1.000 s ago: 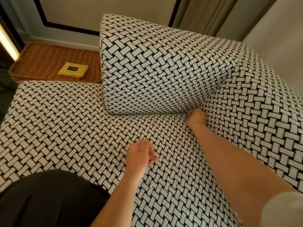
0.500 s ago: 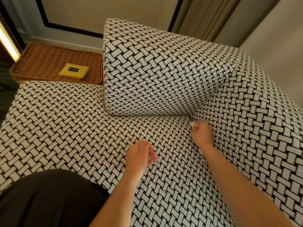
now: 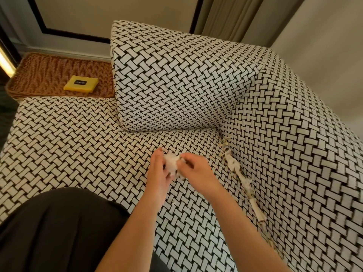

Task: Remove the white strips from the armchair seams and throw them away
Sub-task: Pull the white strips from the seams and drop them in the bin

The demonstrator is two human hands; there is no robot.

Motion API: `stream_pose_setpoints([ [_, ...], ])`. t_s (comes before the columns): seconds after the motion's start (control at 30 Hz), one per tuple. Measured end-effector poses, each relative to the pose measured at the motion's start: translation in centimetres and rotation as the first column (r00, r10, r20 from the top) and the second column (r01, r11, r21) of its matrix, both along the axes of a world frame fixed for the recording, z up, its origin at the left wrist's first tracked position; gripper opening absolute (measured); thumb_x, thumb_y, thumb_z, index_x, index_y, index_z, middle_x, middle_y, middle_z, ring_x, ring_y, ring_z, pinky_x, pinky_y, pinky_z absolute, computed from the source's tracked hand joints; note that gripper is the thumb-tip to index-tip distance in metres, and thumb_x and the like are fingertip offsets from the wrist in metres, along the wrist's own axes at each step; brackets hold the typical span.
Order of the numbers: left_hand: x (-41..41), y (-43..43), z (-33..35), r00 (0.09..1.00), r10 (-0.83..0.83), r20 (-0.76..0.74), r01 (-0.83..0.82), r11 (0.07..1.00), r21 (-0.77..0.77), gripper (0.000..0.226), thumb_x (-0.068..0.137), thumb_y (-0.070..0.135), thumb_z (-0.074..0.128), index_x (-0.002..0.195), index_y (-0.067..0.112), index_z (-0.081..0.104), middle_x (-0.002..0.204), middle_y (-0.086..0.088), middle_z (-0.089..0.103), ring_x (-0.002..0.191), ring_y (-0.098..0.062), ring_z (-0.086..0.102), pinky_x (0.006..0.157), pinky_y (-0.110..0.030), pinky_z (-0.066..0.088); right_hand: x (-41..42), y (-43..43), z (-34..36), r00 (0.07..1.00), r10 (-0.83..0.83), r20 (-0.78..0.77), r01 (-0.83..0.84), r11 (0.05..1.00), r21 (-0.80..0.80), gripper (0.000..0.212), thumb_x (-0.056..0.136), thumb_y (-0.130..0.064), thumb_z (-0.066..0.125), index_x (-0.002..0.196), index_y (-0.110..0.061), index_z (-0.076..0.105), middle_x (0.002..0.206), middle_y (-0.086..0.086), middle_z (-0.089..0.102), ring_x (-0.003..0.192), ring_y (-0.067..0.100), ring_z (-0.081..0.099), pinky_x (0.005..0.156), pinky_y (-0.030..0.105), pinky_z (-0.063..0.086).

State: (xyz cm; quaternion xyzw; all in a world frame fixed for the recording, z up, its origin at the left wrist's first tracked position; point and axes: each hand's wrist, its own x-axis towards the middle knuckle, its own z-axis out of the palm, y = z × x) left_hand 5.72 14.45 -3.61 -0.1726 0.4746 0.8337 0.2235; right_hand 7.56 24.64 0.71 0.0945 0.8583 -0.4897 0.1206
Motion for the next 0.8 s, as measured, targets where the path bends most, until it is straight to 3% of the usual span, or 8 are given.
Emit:
stream_pose_setpoints([
  [0.13, 1.0, -0.5, 0.7, 0.989, -0.138, 0.059, 0.137, 0.990, 0.007, 0.052, 0.095, 0.048, 0.030, 0.120, 0.010, 0.056, 0.111, -0.017, 0.062, 0.099, -0.028, 0.058, 0.092, -0.046, 0.044, 2.2, -1.5, -0.2, 1.000, 0.011, 0.005, -0.010, 0.990, -0.140, 0.026, 0.093, -0.010, 0.048, 0.073, -0.024, 0.059, 0.064, -0.007, 0.051, 0.049, 0.002, 0.038, 0.048, 0.012, 0.034],
  [0.27, 3.1, 0.0, 1.3, 0.973, -0.226, 0.043, 0.225, 0.974, 0.025, 0.039, 0.097, 0.036, 0.036, 0.106, 0.007, 0.061, 0.098, -0.016, 0.067, 0.089, -0.021, 0.065, 0.075, -0.034, 0.053, 3.2, -1.8, -1.0, 0.994, -0.056, -0.095, 0.060, 0.997, 0.040, 0.026, 0.090, -0.007, 0.053, 0.072, -0.025, 0.062, 0.079, -0.010, 0.053, 0.063, 0.003, 0.047, 0.061, 0.015, 0.043],
  [0.37, 4.0, 0.2, 0.9, 0.979, -0.164, 0.119, 0.178, 0.977, -0.117, 0.034, 0.099, 0.030, 0.039, 0.097, 0.004, 0.061, 0.078, -0.011, 0.064, 0.057, -0.011, 0.061, 0.046, -0.021, 0.047, 4.4, -1.8, -1.2, 0.996, -0.049, -0.072, 0.057, 0.992, 0.108, 0.016, 0.089, -0.004, 0.055, 0.091, -0.013, 0.068, 0.098, -0.001, 0.055, 0.081, 0.013, 0.061, 0.073, 0.020, 0.054],
  [0.47, 4.1, -0.1, 0.4, 0.979, -0.080, 0.187, 0.126, 0.962, -0.243, 0.027, 0.098, 0.029, 0.042, 0.095, 0.008, 0.058, 0.076, -0.009, 0.061, 0.051, -0.014, 0.051, 0.043, -0.023, 0.040, 5.3, -0.9, -0.5, 0.999, -0.009, -0.044, 0.011, 0.999, 0.049, 0.024, 0.090, -0.007, 0.053, 0.111, -0.015, 0.064, 0.108, -0.001, 0.059, 0.086, 0.015, 0.065, 0.068, 0.015, 0.053],
  [0.53, 4.2, -0.4, 0.6, 0.978, -0.052, 0.200, 0.103, 0.961, -0.258, 0.021, 0.097, 0.025, 0.043, 0.089, 0.010, 0.056, 0.070, -0.007, 0.057, 0.050, -0.013, 0.043, 0.041, -0.020, 0.032, 4.9, 0.8, -0.3, 0.987, -0.133, -0.085, 0.141, 0.985, 0.103, 0.028, 0.092, -0.014, 0.051, 0.119, -0.017, 0.058, 0.110, -0.004, 0.061, 0.091, 0.019, 0.064, 0.063, 0.012, 0.048],
  [0.6, 4.3, -0.6, 0.9, 0.977, -0.032, 0.213, 0.084, 0.967, -0.241, 0.018, 0.096, 0.023, 0.045, 0.088, 0.012, 0.056, 0.066, -0.004, 0.049, 0.050, -0.009, 0.037, 0.037, -0.016, 0.027, 3.7, 3.5, -0.9, 0.949, -0.255, -0.188, 0.302, 0.907, 0.295, 0.030, 0.093, -0.019, 0.051, 0.123, -0.016, 0.055, 0.123, 0.001, 0.056, 0.110, 0.016, 0.055, 0.084, 0.014, 0.046],
  [0.67, 4.4, -0.8, 1.0, 0.974, -0.027, 0.223, 0.080, 0.970, -0.231, 0.018, 0.096, 0.025, 0.046, 0.091, 0.010, 0.055, 0.066, -0.002, 0.045, 0.050, -0.008, 0.035, 0.033, -0.013, 0.027, 2.5, 6.2, -2.0, 0.933, -0.287, -0.218, 0.360, 0.774, 0.521, 0.041, 0.093, -0.029, 0.050, 0.132, -0.015, 0.047, 0.137, 0.007, 0.043, 0.128, 0.022, 0.038, 0.105, 0.034, 0.037],
  [0.8, 4.4, -1.1, 0.8, 0.974, -0.034, 0.223, 0.076, 0.980, -0.183, 0.024, 0.096, 0.029, 0.046, 0.085, 0.009, 0.051, 0.062, 0.000, 0.041, 0.046, -0.008, 0.030, 0.031, -0.014, 0.024, 0.9, 9.3, -4.1, 0.952, -0.287, -0.109, 0.259, 0.559, 0.788, 0.060, 0.093, -0.042, 0.044, 0.143, -0.014, 0.025, 0.150, 0.015, 0.020, 0.135, 0.033, 0.025, 0.109, 0.047, 0.031],
])
